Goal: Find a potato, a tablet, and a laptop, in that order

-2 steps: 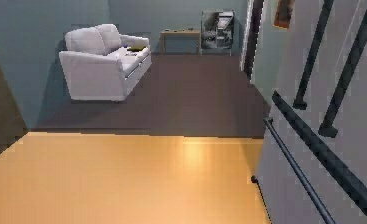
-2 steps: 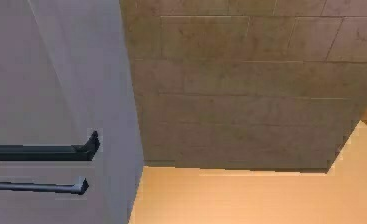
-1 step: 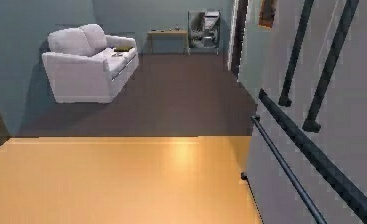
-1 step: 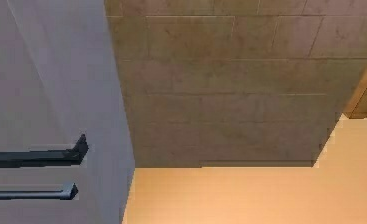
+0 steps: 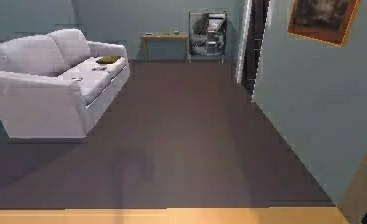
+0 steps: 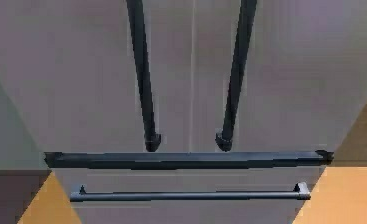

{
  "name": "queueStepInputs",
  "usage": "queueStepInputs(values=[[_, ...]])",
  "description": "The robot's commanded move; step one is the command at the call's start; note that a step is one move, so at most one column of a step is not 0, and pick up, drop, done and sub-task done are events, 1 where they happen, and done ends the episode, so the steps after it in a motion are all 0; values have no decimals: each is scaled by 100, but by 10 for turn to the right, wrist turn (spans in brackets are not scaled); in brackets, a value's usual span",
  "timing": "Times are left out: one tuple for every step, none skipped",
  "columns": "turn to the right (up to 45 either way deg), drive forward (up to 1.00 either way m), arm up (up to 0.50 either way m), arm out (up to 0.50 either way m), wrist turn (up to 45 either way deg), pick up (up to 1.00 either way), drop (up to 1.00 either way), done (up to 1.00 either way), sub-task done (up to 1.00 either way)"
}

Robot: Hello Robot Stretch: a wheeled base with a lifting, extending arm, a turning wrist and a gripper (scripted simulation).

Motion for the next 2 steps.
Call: queueStepInputs(values=[[0,65,0,0,0,0,0,0,0],[0,100,0,0,0,0,0,0,0]])
